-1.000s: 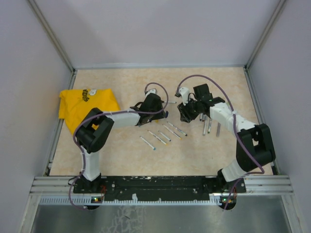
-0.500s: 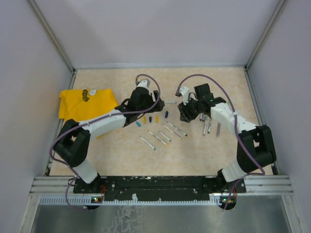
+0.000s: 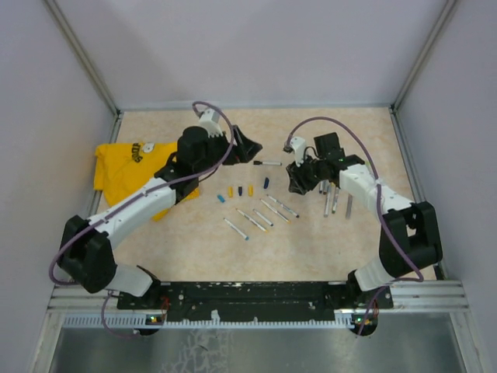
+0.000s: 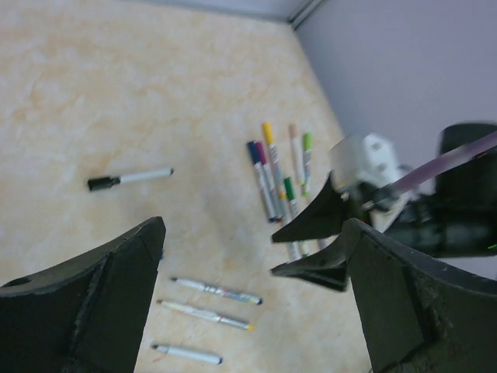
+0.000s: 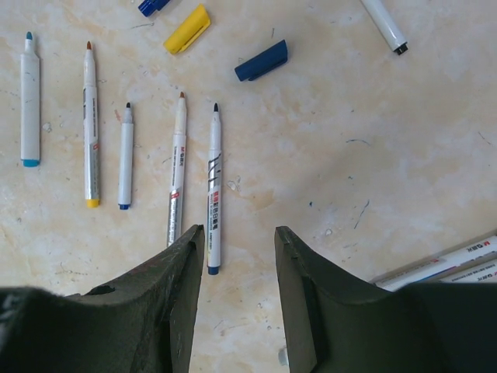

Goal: Open the pen caps
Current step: Place the pen cap at the center of the board, then pick up the pen from the center of the board.

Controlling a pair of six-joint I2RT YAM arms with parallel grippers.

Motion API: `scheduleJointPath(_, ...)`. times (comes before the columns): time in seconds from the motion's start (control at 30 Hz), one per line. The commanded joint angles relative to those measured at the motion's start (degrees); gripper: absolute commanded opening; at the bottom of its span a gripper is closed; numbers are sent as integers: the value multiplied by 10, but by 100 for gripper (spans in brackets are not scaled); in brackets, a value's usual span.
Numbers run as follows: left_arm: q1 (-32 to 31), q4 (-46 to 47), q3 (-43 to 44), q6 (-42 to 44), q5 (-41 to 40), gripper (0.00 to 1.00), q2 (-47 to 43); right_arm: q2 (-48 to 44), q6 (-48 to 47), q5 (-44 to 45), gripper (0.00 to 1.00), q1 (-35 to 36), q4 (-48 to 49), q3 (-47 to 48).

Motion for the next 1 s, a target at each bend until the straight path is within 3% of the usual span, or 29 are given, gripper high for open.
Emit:
scheduleJointPath(0.0,-23,-78,134,-41,-37,100,-30,-35,-5,-18,42,-14,7,0)
scheduleJointPath(0.2,-66,-119,191,-74,-101,100,-68,-41,-10,-34,42,-24,10,-4)
scheduleJointPath(0.67,-67,-98,244,-65,-62,100,-65,-24,-36,-45,42,-43,12,-11)
scheduleJointPath(0.8,-68,-89,224,-72,-39,100,-79,-36,-33,-46,42,-46,14,-12)
scheduleJointPath(0.97,-68,-13,107,10,-32,100,-135,-46,-28,-64,42,-53,19,-12)
